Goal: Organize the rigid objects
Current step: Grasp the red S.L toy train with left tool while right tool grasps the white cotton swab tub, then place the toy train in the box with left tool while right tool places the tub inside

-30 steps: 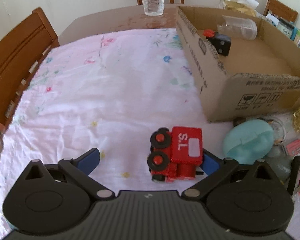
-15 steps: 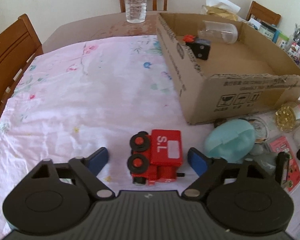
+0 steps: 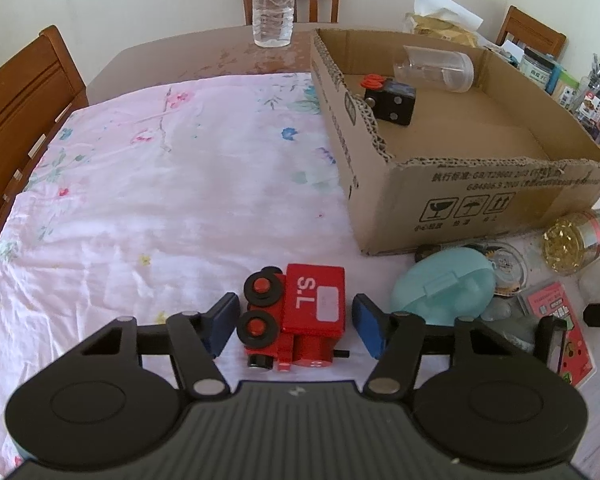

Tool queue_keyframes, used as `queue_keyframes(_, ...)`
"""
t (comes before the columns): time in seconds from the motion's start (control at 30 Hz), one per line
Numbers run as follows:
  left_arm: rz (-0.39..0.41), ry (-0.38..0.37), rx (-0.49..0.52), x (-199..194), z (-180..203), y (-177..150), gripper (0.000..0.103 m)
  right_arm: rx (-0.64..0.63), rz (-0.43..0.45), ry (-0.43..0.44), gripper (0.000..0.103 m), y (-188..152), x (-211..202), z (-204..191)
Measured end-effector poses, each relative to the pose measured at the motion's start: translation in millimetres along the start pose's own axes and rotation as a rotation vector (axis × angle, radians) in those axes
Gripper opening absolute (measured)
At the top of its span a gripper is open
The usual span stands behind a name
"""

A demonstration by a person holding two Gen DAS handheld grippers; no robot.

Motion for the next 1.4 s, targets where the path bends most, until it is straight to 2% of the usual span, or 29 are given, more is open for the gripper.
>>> queue_keyframes(0.23,-0.005,0.005,0.001,-0.1,-0.9,1.7,0.052,-0.031,-0.003,0.003,0.101,10.4,-3.7,-5.9)
queue_keyframes(0.37,-0.012,0.001,0.007,-0.4,-1.7,3.1,0.049,-0.048,-0.017,-0.017,0.089,12.5,-2.9,-4.2)
queue_keyframes(0.63,-0.023,-0.008,0.06,-7.5,-0.5,6.1,0.049,-0.08,-0.023,0.0,0.086,13.1,-10.2,-4.6)
queue_keyframes(0.77,-0.026,0.004,0.08,-13.8,-3.4,8.9,0.049,-0.098,-0.011,0.012,0.086,14.0,-21.1,-4.0)
queue_keyframes(0.93,-0.031,-0.02,0.092,-29.4,-5.6,15.6,0.049,-0.128,0.013,0.032,0.086,18.9,-41.6,-3.2)
queue_keyframes(1.2,0.022,-0.087,0.15,-66.2,11.9,44.4,0.049,-0.149,0.084,0.066,0.086,40.1,-73.7,0.3)
queue_keyframes(1.4,0.109,-0.124,0.173,-81.3,29.2,76.1,0.049,-0.167,0.152,0.083,0.086,60.7,-87.4,-0.6)
Point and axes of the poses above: each gripper's, at about its wrist camera, not at the fingertips, and x roughly the way its jaws point, z to its right, y to its top, the point moved 2 cm from there along x, roughly the way its jaws point, and after that the axes turned 8 degrees about z, right-handed, at the moved point
